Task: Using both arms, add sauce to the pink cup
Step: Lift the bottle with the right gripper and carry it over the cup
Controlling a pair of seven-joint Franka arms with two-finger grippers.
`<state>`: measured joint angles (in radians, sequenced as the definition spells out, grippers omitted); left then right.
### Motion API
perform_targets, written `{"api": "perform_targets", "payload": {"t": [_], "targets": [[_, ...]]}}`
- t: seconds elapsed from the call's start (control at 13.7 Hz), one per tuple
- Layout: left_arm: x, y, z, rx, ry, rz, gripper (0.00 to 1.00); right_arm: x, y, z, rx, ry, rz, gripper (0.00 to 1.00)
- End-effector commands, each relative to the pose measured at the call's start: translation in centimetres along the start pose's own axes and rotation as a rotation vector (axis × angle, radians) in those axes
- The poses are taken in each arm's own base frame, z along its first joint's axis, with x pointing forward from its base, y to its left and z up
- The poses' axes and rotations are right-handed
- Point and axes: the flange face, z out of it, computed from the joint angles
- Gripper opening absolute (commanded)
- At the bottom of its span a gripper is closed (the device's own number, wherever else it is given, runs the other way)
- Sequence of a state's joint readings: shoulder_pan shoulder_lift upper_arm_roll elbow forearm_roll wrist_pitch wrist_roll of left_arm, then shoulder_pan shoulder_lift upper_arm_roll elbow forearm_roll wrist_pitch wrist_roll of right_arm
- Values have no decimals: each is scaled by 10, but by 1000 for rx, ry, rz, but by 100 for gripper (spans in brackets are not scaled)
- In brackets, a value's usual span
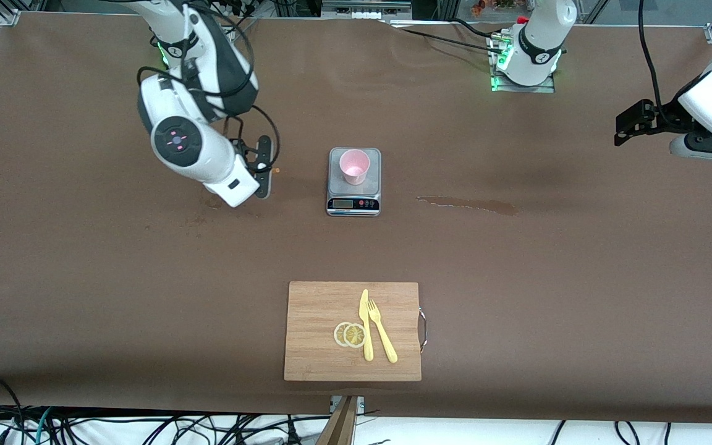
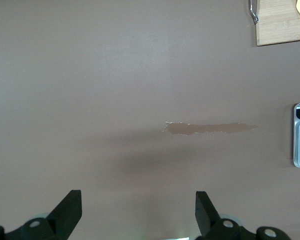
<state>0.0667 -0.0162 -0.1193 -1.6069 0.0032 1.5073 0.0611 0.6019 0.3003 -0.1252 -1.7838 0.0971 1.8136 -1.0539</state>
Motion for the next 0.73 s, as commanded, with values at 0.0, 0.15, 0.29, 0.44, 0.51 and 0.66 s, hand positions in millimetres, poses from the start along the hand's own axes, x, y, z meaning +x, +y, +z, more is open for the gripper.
{"api": "perform_targets", "payload": {"t": [0.0,0.15,0.29,0.44,0.51,0.66], "targets": [[0,-4,-5,9,-8,8,100,17,-15,-8,1,-56,36,8],[0,-4,-4,8,-12,8,100,36,-24,-2,9,-95,60,8],[0,-4,-4,8,-12,8,100,59,-33,6,18,-152,72,8],[0,-4,-4,8,-12,8,100,75,-34,14,21,-176,110,8],[0,-4,-4,8,-12,8,100,83,-34,18,20,-185,113,8],[0,-3,-4,8,-11,16,100,91,-30,24,29,-205,129,8]]}}
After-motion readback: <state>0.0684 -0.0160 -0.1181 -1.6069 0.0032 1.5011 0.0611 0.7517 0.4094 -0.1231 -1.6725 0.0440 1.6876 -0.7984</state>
